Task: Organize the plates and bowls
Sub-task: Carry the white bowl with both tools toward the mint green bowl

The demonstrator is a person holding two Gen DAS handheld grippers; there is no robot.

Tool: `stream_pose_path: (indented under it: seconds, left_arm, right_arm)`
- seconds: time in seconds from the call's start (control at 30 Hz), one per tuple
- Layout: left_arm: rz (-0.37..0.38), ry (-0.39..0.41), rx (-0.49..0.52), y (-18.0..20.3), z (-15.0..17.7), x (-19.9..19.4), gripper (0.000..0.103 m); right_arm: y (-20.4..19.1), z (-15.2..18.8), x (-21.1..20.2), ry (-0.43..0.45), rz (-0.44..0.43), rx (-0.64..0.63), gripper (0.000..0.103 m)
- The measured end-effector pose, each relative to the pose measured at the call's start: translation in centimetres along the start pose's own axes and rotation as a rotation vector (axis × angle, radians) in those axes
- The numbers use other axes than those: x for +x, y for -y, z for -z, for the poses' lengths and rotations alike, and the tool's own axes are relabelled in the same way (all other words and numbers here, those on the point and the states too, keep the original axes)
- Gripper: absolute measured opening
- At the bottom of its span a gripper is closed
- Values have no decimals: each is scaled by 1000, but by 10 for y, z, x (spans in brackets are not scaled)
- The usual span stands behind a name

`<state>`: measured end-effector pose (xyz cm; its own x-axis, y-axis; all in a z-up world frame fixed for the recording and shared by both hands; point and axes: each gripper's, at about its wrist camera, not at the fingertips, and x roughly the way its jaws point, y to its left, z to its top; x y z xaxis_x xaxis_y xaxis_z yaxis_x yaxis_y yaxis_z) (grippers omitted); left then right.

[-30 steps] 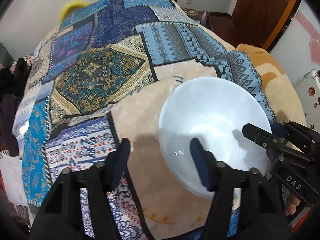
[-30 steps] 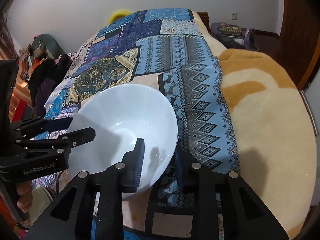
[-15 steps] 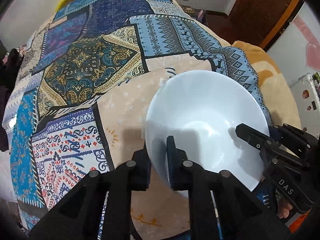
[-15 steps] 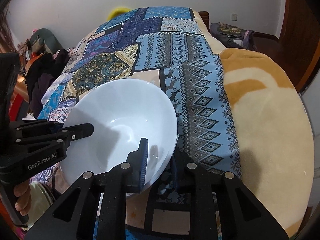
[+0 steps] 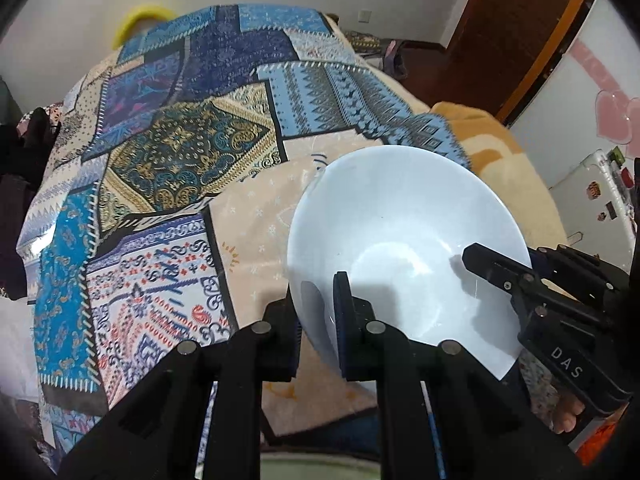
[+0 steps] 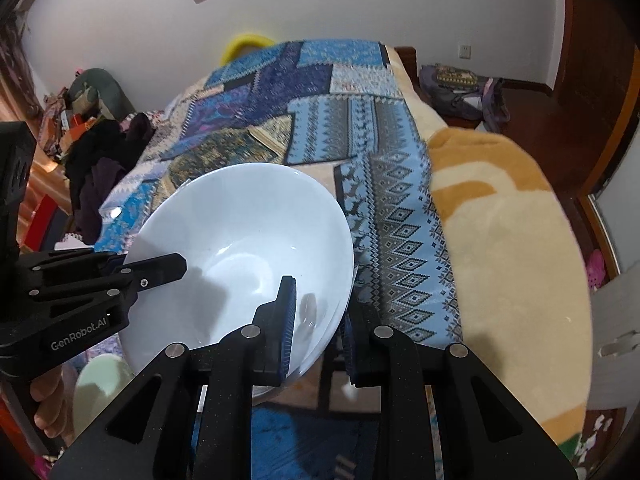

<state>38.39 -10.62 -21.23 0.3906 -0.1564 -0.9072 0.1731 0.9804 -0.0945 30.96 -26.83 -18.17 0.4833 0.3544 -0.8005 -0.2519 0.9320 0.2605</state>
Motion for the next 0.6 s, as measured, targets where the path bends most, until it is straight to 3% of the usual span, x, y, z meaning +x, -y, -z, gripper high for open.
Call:
stream_pose_path:
  seconds: [0.6]
  left_arm:
    - [16, 139, -21, -2, 50, -116, 13]
  right_arm:
    - [-56, 20, -72, 106, -19, -79, 19]
